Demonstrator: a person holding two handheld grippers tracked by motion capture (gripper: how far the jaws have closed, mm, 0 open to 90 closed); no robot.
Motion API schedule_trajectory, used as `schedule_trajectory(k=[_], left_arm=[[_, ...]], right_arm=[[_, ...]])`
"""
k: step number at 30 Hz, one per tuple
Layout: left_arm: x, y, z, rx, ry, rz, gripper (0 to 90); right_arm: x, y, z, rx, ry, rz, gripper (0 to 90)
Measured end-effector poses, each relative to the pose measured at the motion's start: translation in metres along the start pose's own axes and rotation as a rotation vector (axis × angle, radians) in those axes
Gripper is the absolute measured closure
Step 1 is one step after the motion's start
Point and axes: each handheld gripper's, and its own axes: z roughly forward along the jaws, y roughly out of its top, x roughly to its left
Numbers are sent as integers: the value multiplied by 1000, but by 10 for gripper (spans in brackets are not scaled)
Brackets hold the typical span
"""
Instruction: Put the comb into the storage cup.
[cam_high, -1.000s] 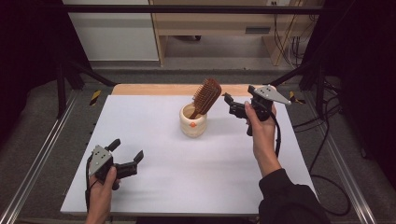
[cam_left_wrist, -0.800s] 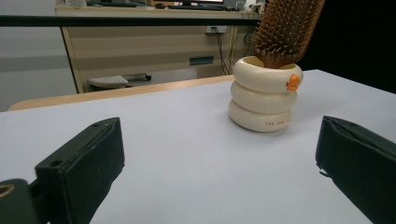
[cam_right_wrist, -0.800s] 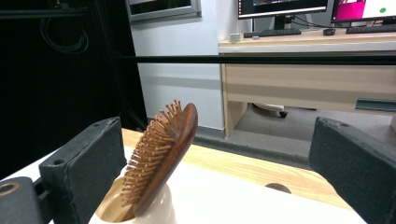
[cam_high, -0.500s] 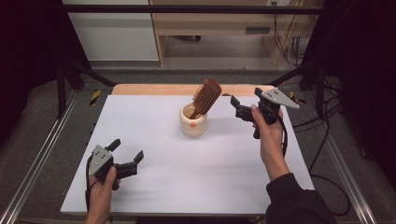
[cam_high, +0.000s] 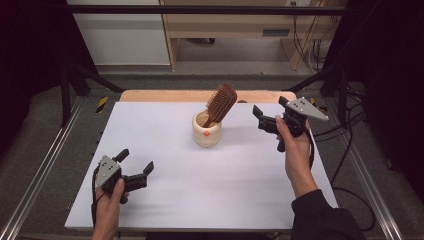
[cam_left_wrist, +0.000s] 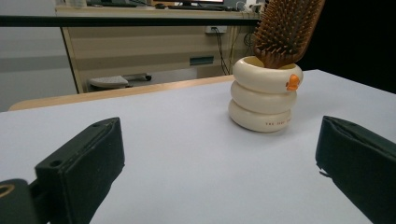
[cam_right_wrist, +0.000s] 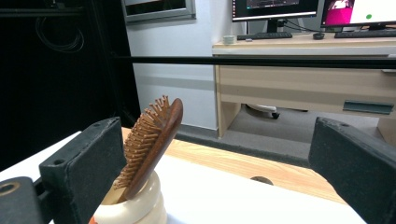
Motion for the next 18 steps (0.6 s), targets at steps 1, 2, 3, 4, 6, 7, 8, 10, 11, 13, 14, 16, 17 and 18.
schedule_trajectory(k=[1,2,3,4,6,7,8,10,11,13,14,16,17,18], left_arm=[[0,0,0,0,0,1,13],[0,0,0,-1,-1,1,14],[0,0,0,-1,-1,1,13],[0,0,0,-2,-1,1,13],[0,0,0,-2,-1,1,13],[0,0,0,-2,0,1,13],[0,0,0,-3,0,1,14],[0,0,-1,-4,0,2,14],[0,0,-1,-4,0,1,13],[1,0,-1,-5,2,1,13],[1,0,-1,-6,2,2,13],[1,0,-1,-7,3,2,13],[1,0,-1,-7,3,2,13],[1,0,-1,-8,3,2,13]], right_arm=[[-1,0,-1,-1,-1,-1,39],[-1,0,-2,-1,-3,0,39],[-2,-1,-3,-2,-5,1,39],[-3,-1,-4,-2,-6,3,39],[-5,-2,-6,-1,-9,5,39],[-6,-2,-8,0,-9,4,39],[-7,-3,-9,-2,-10,5,39],[-8,-3,-12,-2,-12,6,39],[-9,-3,-13,-3,-14,7,39],[-10,-4,-15,-3,-16,4,39],[-10,-5,-16,-2,-16,6,39],[-11,-5,-18,0,-17,6,39],[-12,-6,-19,0,-17,7,40],[-12,-6,-20,-1,-17,8,40]])
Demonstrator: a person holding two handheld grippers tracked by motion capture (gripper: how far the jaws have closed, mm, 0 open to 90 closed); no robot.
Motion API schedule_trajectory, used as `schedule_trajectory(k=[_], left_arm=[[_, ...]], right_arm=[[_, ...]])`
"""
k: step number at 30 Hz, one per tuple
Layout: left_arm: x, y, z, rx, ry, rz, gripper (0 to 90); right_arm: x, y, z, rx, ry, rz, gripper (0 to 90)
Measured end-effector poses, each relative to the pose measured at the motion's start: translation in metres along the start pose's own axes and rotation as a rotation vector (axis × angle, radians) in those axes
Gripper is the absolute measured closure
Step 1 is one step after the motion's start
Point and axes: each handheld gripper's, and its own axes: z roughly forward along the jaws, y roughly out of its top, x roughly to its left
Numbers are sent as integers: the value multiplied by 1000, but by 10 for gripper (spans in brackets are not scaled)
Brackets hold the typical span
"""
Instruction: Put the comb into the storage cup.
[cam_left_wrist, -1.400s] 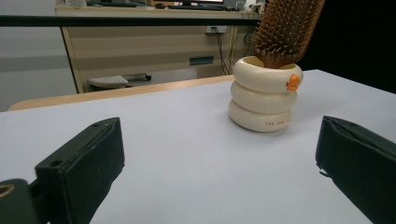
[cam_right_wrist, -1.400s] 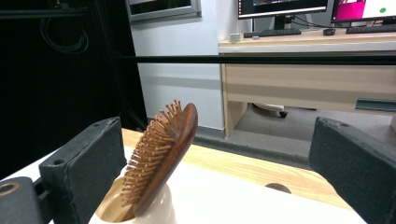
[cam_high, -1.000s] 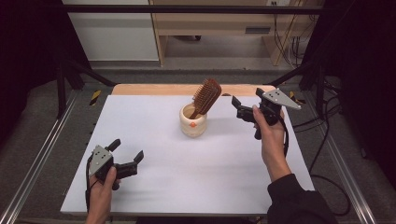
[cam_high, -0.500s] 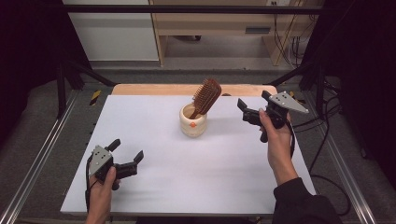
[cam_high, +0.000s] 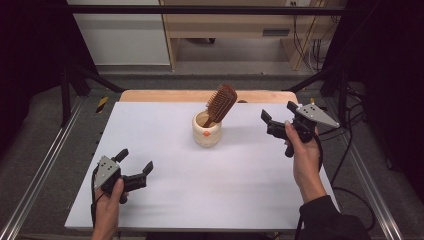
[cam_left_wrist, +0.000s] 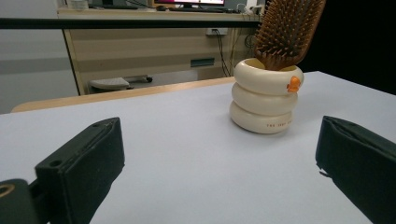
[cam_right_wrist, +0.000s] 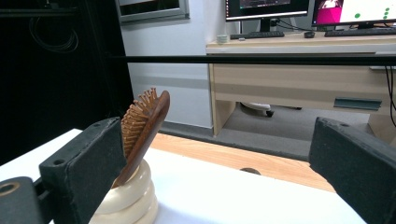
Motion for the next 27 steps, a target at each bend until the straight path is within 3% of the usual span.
schedule_trajectory(k=[27], left_arm=[[2,1,-3,-6,9,-10,13]], right_arm=[[-15,-18,-36,11,-20,-4,44]])
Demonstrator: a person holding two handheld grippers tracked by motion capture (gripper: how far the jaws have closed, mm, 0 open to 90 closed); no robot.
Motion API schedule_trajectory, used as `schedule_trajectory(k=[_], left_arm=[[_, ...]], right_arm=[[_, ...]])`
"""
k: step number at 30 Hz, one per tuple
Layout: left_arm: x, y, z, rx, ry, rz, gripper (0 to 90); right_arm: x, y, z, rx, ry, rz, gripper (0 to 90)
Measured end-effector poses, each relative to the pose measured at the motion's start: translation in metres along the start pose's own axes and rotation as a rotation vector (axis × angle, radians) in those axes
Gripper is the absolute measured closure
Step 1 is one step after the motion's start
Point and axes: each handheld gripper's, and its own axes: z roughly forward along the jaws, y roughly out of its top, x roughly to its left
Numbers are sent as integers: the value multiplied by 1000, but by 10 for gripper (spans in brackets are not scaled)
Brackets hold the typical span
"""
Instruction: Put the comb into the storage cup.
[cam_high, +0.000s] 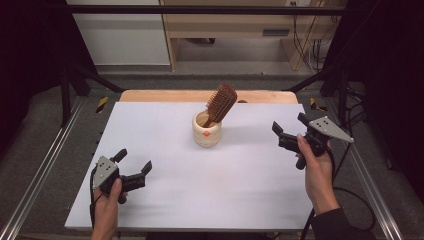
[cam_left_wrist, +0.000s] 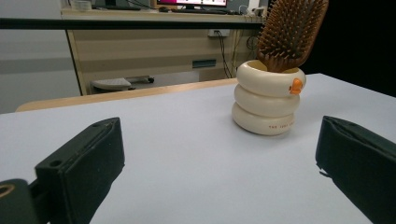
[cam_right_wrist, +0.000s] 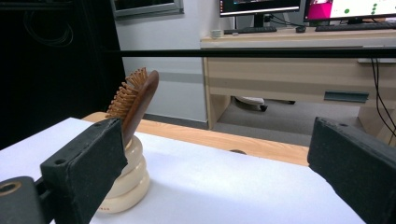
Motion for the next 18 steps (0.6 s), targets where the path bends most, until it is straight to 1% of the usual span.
schedule_trajectory(k=[9,12,16,18], left_arm=[[1,4,-7,-17,11,-13,13],[0,6,-9,-27,4,-22,14],[-1,9,-11,-32,0,-14,13],[-3,8,-13,-26,-11,-11,15]], right_arm=[[-8,-5,-14,-3,-20,11,44],[-10,-6,-20,-7,-25,16,44],[-15,-7,-27,-10,-32,20,44],[-16,-8,-30,-12,-33,26,44]])
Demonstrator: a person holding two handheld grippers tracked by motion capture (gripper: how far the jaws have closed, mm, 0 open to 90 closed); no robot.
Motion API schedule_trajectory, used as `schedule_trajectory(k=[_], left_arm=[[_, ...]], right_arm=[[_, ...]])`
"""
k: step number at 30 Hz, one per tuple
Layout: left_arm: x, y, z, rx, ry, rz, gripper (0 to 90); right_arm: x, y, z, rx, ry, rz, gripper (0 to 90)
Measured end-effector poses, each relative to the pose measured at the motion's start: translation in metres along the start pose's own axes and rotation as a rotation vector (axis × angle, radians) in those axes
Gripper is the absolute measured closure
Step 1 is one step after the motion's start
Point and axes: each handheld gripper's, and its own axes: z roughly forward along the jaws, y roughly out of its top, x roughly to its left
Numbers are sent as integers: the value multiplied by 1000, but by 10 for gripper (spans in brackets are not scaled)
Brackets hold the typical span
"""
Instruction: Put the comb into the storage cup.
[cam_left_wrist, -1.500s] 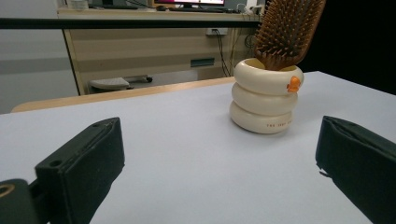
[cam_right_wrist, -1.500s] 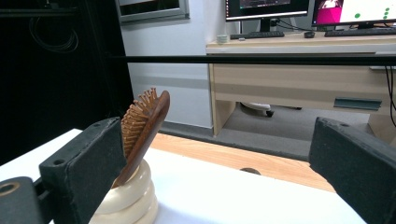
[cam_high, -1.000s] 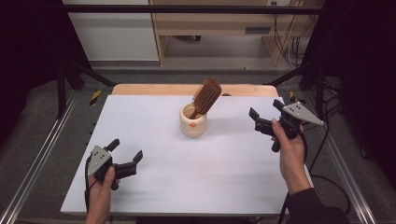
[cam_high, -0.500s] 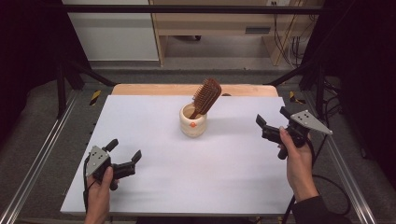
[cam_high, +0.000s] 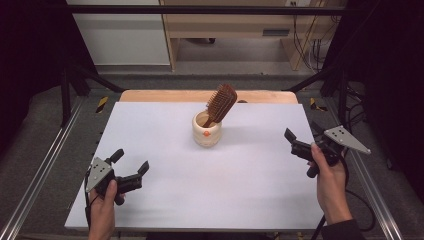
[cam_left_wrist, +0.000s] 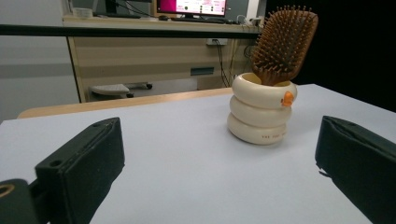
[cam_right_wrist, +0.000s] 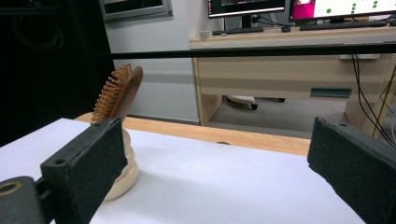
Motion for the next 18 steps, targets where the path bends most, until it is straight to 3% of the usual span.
schedule_trajectory(k=[4,10,18], left_arm=[[-2,-2,-9,9,-11,19,11],[2,-3,-19,0,2,8,11],[10,-5,-20,-4,22,-1,12]], right_arm=[[-2,-3,-5,0,-1,-3,43],[-2,-13,-9,7,2,2,43],[-3,-27,-17,19,-1,13,43]])
